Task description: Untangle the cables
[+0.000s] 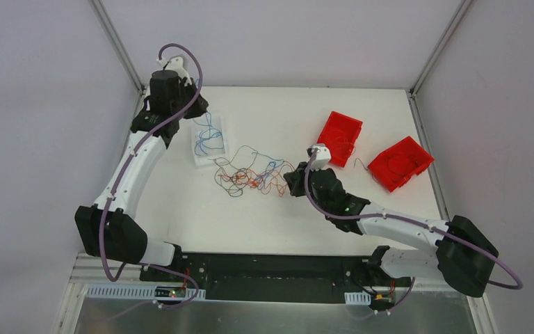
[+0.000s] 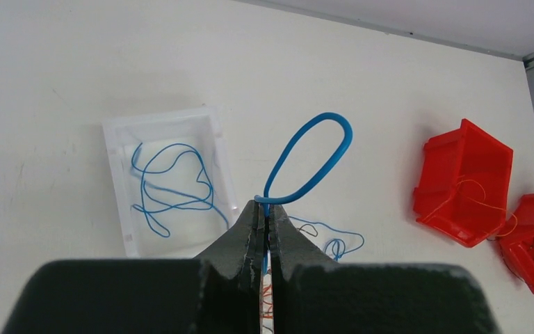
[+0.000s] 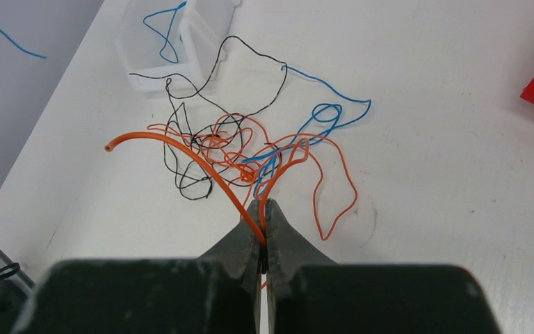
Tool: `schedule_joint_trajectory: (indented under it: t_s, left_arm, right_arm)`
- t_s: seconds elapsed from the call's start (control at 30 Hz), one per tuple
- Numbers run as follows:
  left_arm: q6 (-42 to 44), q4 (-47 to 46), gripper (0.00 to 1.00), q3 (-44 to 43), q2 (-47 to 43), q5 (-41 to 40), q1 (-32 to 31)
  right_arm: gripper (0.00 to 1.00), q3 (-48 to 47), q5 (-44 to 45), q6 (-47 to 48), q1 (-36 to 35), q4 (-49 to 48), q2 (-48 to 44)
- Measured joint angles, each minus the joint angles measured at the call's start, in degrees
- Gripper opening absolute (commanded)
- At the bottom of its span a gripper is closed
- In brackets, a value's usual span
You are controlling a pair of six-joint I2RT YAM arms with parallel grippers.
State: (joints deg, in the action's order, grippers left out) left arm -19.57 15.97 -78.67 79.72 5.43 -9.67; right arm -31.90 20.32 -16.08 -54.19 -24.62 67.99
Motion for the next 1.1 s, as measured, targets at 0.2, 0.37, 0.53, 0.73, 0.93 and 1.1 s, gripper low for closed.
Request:
schedule_joint_trajectory:
  t_s: [0.2,0.37,0.53,0.73,0.93,1.1]
  left_arm:
    - [0.9,-0.7,0.0,0.0,2.9,0.0,0.0]
    - [1.4,-0.7,0.0,0.1,8.5,0.0,0.4]
    - [1.4,-2.2,0.0,-0.1,15.1,0.4,2.1]
    - [3.3,-2.8,0.0,-5.8,26.5,0.0,4.1]
    - [5.6,-3.7,0.0,-15.0,36.1,0.7,4.9]
    - [5.6,-4.0,0.0,-17.2,36.7,1.5,4.9]
  right_arm:
    - [0.0,0.1,-1.3,-0.2,0.0,2.6,-1.6]
    - [0.0,0.1,-1.5,-0.2,0.0,4.6,-2.2]
    - [0.0,0.1,-1.6,0.0,0.0,5.7,-2.8]
    - [0.0,-1.0,-2.1,0.9,0.0,9.1,-3.2]
    - [0.0,-2.6,-2.4,2.0,0.0,11.8,-5.2]
    - [0.0,-2.6,-2.2,2.8,0.0,12.6,-5.9]
